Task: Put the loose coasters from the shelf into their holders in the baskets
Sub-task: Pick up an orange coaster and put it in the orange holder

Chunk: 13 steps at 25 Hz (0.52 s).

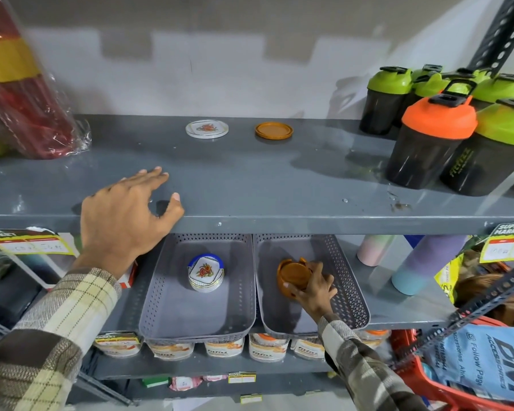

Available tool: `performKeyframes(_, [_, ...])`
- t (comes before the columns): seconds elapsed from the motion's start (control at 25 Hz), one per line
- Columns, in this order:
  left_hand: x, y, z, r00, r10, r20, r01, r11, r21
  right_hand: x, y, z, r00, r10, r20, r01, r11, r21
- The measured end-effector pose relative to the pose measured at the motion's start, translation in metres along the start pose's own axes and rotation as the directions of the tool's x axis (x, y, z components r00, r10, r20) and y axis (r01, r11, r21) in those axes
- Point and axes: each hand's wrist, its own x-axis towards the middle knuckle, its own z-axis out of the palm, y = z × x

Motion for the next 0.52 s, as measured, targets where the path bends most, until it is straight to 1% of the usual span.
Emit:
performKeyframes(0.08, [0.0,0.0002,-0.0003,1.0,-0.002,0.004,0.002,1.0,0.005,-0.0001,-0.0007,0.0003,1.0,-0.006,-0.01,0.006,1.0,-0.011])
performKeyframes(0.32, [0.0002,-0.0002,-0.0003,1.0,-0.003,0.007,0.003,1.0,0.015,0.0013,0.0014,-0.0009,0.999,-0.04,0.003,0.04,0.999,0.026])
performKeyframes(0.52, [0.0002,0.0,-0.0011,1.0,-0.006,0.019,0.006,1.0,0.012,0.0017,0.0021,-0.0027,1.0,-0.03,0.007,0.03,0.999,0.012])
